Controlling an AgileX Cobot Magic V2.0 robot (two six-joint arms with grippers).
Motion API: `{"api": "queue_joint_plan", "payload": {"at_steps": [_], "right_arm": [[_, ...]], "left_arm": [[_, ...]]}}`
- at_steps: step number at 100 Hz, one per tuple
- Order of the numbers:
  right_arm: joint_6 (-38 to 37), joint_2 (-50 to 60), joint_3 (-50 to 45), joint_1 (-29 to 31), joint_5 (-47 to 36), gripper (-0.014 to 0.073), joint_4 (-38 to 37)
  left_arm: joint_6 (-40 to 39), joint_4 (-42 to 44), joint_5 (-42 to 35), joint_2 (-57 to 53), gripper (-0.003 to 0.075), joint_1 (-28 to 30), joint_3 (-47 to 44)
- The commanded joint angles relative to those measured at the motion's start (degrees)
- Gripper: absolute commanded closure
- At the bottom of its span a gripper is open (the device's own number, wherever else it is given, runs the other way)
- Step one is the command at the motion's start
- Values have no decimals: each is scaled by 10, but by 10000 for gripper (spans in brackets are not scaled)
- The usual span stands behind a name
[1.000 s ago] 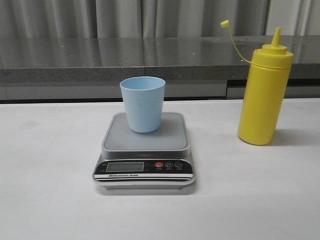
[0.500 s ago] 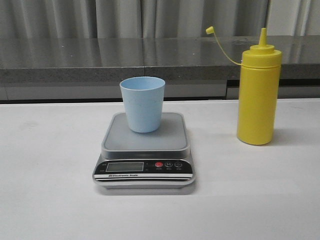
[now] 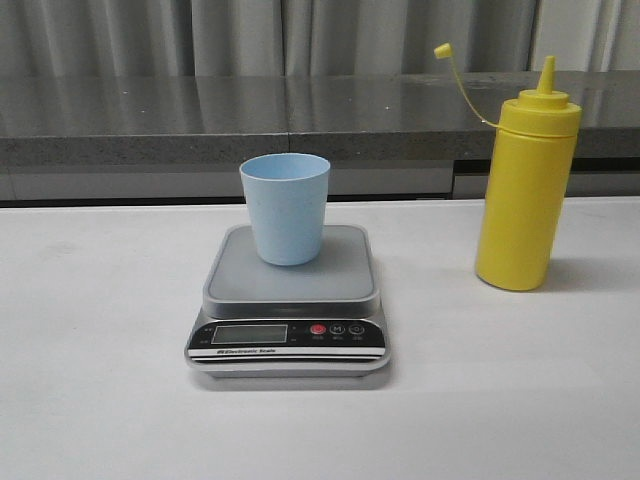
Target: Pour seasoning into cup on scale with both arms
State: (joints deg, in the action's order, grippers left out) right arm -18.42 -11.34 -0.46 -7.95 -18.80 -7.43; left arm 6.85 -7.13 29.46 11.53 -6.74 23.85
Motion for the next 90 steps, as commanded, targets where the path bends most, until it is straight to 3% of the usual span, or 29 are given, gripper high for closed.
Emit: {"api": "queue_joint_plan", "payload": {"at_steps": [1,25,37,47,62,90], "right_arm": [[9,22,14,3,-46,661,-5],[9,83,-1,38,-32,661,31],[9,127,-1,54,84,661,14],[9,133,-1,57,129,661,-7],[9,133,-1,56,133,661,-57],[9,133,-1,57,135,661,-59]], "left_arm": [[1,-6,-41,6,741,2,15],[1,-7,-41,6,741,2,15],[1,-7,-41,6,741,2,15],[1,-7,-41,6,741,2,15],[1,-7,-41,6,741,2,15],[1,-7,-41,6,741,2,15]]}}
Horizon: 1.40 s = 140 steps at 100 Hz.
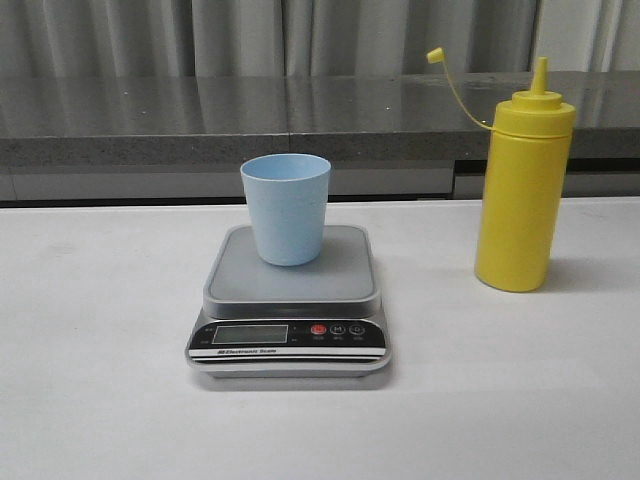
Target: Pour seasoning into cup on scale with both arms
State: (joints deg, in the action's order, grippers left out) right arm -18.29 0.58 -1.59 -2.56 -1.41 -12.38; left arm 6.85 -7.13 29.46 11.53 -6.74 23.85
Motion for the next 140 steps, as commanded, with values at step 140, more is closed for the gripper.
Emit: {"api": "queue_joint_plan", "payload": {"at_steps": [140], "right_arm": [[8,13,10,3,-40,661,-9]], "left_arm": [[-76,71,-226,-9,741,60,-122]]}}
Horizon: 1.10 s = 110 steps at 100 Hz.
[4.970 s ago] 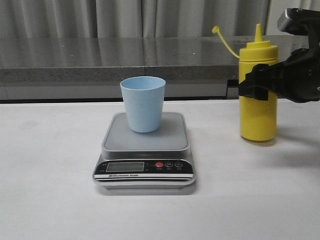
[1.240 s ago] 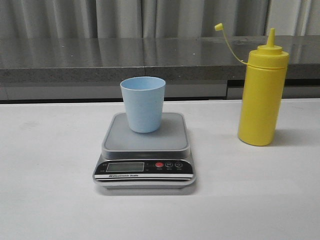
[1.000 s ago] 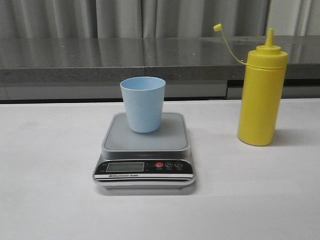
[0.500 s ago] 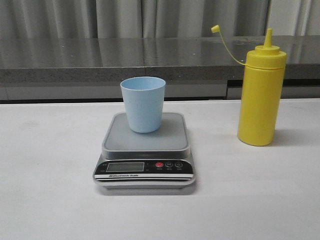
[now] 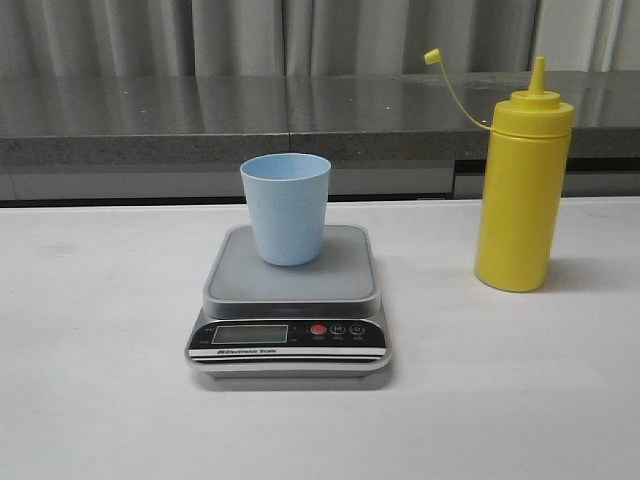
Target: Pour seasoning into cup on scale with both arms
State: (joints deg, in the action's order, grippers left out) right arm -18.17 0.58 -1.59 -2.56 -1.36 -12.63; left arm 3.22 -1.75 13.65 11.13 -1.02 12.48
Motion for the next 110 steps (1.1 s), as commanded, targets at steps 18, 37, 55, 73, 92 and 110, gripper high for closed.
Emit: {"api": "queue_joint_plan", "payload": {"at_steps": [18,37,55,73,92,110], "right_arm": [[7,13,10,3,-40,661,-7],[7,13,10,3,-40,661,-7],[7,13,10,3,-40,661,-7],[7,13,10,3,-40,661,-7],[7,13,10,3,-40,661,-7],[7,13,10,3,-40,661,-7]], "left_arm": [[-43,24,-95,-53,741,8,-77],[-17,18,-126,-117,741,34,-138],[-17,18,-118,-132,741,37,-148],[-17,14,-133,-132,741,37,-148],[-17,14,-132,-132,741,37,-148],[-17,14,-132,-132,741,37,-148]]}}
